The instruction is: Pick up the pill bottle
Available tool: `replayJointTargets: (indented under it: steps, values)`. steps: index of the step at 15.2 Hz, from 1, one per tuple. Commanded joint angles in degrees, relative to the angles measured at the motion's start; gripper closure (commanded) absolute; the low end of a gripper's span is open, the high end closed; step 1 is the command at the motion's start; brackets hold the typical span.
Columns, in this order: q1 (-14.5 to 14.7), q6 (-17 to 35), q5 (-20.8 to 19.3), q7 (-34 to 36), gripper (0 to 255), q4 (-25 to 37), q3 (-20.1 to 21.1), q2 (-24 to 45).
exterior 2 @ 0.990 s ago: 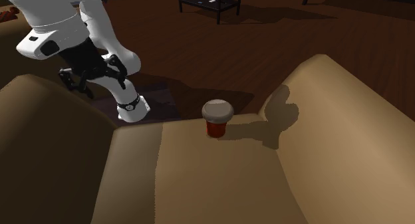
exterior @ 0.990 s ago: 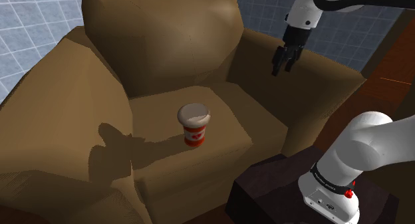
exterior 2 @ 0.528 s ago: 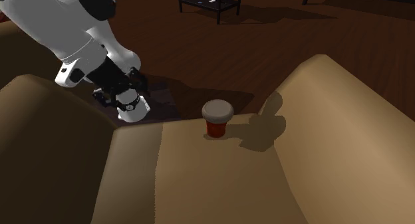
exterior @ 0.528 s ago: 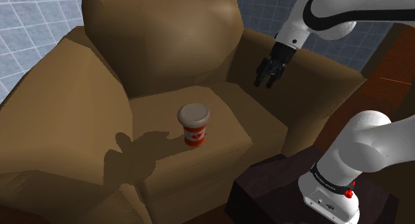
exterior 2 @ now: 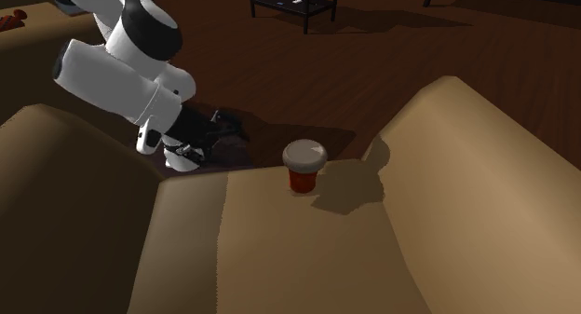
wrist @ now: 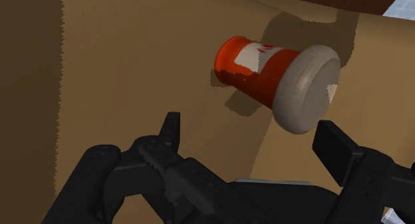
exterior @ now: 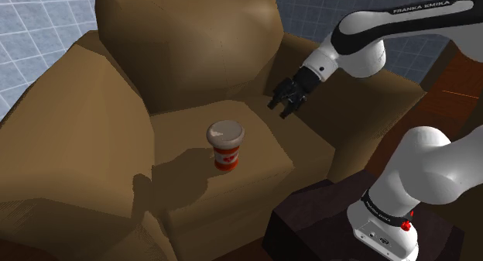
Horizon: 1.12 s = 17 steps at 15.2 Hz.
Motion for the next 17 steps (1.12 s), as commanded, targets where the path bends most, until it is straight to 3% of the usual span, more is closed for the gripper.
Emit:
replayJointTargets:
  steps: [1, 5, 8, 17]
  values:
    - [4.06, 5.06, 8.57, -4.15, 0, -0.82, -1.04, 2.41]
    - [12.61, 11.25, 27.33, -15.7, 0, 0.61, -3.89, 8.3]
    - [17.76, 12.04, 42.37, -25.91, 0, 3.38, -5.83, 13.23]
    - [18.33, 11.02, 48.8, -34.44, 0, 2.37, -6.88, 17.84]
